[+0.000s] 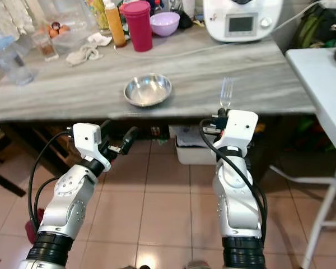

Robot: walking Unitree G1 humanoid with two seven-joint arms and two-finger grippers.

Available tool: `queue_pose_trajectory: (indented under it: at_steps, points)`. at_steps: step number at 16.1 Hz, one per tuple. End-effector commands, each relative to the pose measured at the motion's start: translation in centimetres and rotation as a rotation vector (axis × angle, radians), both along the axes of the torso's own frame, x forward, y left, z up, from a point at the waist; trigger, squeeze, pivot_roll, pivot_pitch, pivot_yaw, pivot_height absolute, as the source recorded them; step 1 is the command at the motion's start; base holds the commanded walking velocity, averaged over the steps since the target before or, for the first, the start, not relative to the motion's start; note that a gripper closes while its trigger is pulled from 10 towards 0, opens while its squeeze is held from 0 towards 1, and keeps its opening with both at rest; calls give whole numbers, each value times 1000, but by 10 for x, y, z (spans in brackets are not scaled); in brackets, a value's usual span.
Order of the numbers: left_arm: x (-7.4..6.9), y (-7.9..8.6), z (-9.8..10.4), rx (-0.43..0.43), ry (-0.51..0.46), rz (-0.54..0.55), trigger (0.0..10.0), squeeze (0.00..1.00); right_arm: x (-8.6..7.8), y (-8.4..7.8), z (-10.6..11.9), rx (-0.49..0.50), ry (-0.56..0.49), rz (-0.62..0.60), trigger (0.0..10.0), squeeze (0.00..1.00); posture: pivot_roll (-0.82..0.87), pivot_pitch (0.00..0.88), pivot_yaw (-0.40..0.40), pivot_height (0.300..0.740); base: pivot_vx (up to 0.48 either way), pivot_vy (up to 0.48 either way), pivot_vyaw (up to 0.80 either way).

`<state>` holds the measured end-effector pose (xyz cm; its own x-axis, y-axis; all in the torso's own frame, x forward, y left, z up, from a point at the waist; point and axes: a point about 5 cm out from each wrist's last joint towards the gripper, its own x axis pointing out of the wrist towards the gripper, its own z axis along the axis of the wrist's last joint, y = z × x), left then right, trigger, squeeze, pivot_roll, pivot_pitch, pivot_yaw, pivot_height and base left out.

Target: Setting the table

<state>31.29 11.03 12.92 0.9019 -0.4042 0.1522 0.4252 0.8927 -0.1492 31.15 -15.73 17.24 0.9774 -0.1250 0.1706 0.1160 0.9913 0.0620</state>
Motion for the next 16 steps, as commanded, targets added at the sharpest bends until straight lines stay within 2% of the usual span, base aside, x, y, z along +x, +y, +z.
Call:
queue_pose_trajectory:
  at_steps: [1,9,10,12,14,16]
  points:
    - [-2,-4,2,-1,-10,-16,10000,0,0,-6,3,-7,-12,-42,10000,0,-191,128,94,740,480,0,0]
    - [-3,-4,0,23,3,-40,10000,0,0,-14,-2,20,7,-92,10000,0,-192,123,103,740,450,0,0]
    - [-8,-3,1,20,-17,-64,10000,0,0,-14,-3,23,9,-93,10000,0,-193,124,101,740,0,0,0]
    - [-16,3,0,65,-42,-91,10000,0,-1,-14,-3,19,16,-92,10000,0,-194,128,97,740,0,0,0]
    - [-22,7,-2,85,-41,-119,10000,0,-2,-15,-5,10,23,-95,10000,0,-194,131,93,740,0,0,0]
    - [-35,12,-8,134,-27,-196,10000,0,-2,-17,-7,10,37,-103,10000,0,-194,139,87,740,0,0,0]
